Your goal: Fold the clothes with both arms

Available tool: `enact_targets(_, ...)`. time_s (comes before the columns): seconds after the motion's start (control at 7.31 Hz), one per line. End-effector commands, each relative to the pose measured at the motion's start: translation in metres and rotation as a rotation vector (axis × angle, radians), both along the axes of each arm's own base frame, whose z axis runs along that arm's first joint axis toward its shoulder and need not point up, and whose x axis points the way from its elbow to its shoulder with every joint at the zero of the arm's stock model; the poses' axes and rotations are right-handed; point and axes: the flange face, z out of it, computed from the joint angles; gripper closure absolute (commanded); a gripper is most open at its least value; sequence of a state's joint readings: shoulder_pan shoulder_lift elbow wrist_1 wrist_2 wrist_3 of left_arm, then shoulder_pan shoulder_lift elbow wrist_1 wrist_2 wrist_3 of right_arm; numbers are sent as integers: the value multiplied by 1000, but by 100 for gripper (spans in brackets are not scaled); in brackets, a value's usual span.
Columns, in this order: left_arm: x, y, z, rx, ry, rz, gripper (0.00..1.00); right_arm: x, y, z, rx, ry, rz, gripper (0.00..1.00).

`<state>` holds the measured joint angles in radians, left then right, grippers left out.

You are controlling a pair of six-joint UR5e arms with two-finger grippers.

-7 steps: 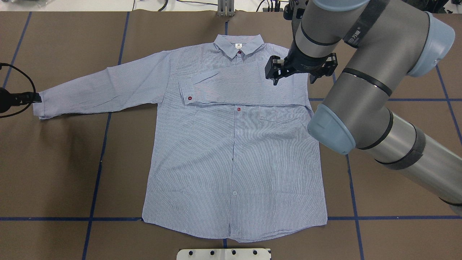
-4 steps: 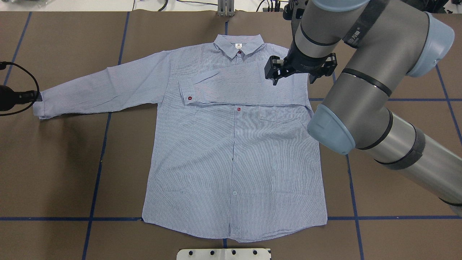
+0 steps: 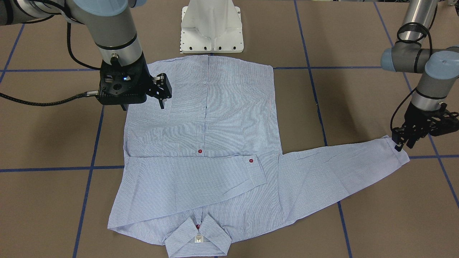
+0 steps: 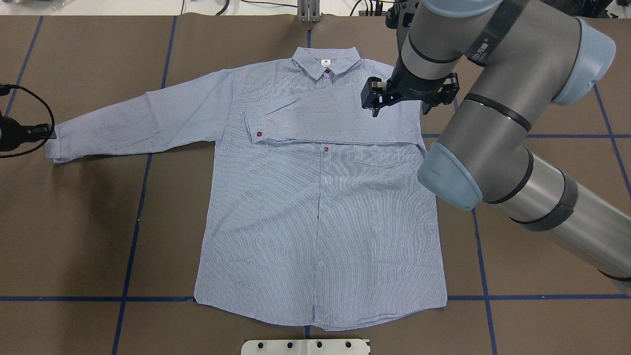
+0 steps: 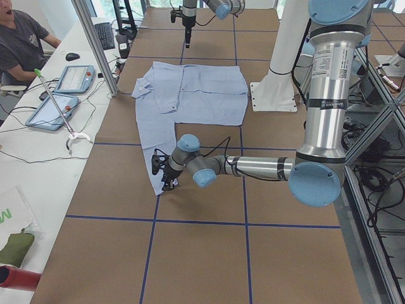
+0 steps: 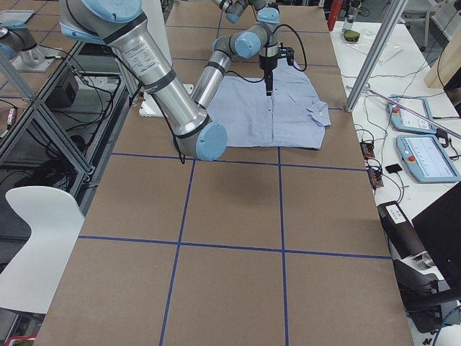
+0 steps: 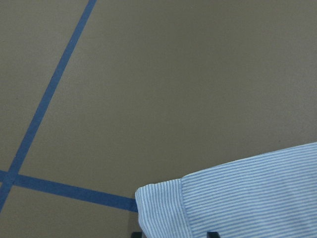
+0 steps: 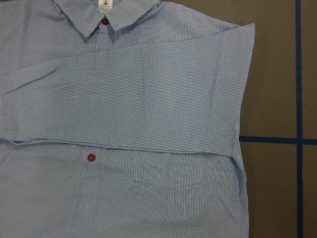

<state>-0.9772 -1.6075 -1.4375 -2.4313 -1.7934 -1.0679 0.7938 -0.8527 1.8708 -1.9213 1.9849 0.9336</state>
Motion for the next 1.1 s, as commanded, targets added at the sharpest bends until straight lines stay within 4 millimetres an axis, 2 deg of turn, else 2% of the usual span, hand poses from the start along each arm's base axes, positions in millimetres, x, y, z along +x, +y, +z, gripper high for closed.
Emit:
enact_targets(0.0, -1, 1, 5, -8, -5, -1, 54, -8, -5, 3, 18, -19, -2, 0)
enact_targets(0.27, -1, 1, 5, -10, -3, -3, 58, -8, -4, 1, 21, -25, -3, 0)
enact_targets(0.96, 3, 2, 9, -19, -9, -2, 58, -6, -4, 0, 25, -27, -3, 0)
